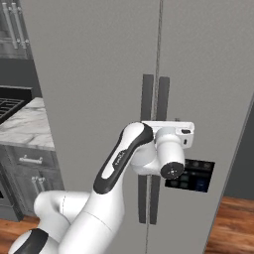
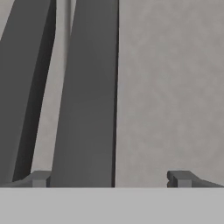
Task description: Open the freezer door, pick up the ice cube tray from the freezer, and place it on the dining counter.
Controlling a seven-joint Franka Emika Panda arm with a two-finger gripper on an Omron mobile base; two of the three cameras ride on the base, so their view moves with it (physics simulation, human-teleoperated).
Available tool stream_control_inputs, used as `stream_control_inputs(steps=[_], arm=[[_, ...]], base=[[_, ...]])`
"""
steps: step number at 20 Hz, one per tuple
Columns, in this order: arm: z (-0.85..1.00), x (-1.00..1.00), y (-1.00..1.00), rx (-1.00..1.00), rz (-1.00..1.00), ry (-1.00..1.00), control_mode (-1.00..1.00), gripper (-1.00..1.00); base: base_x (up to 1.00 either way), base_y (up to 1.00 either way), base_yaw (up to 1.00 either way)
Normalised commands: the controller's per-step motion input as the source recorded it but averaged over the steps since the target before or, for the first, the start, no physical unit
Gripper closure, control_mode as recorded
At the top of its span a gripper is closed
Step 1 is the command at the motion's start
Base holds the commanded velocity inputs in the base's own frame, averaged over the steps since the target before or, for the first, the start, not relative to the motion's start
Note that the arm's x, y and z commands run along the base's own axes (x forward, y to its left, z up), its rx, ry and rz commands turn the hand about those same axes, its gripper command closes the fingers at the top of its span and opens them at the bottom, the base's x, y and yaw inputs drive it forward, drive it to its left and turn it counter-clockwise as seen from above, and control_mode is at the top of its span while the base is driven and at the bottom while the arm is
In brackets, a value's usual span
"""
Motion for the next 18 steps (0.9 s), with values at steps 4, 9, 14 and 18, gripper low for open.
stream_control_inputs(steps=[4,9,14,18], arm=[[0.00,0.00,0.00,0.00,0.00,0.00,-1.00,-1.00],[0.00,0.00,0.00,0.00,0.00,0.00,-1.00,1.00],[0.00,0.00,0.00,0.00,0.00,0.00,-1.00,1.00],[0.00,0.00,0.00,0.00,0.00,0.00,-1.00,1.00]], base=[[0.00,0.00,0.00],[0.00,0.00,0.00],[0.00,0.00,0.00],[0.00,0.00,0.00]])
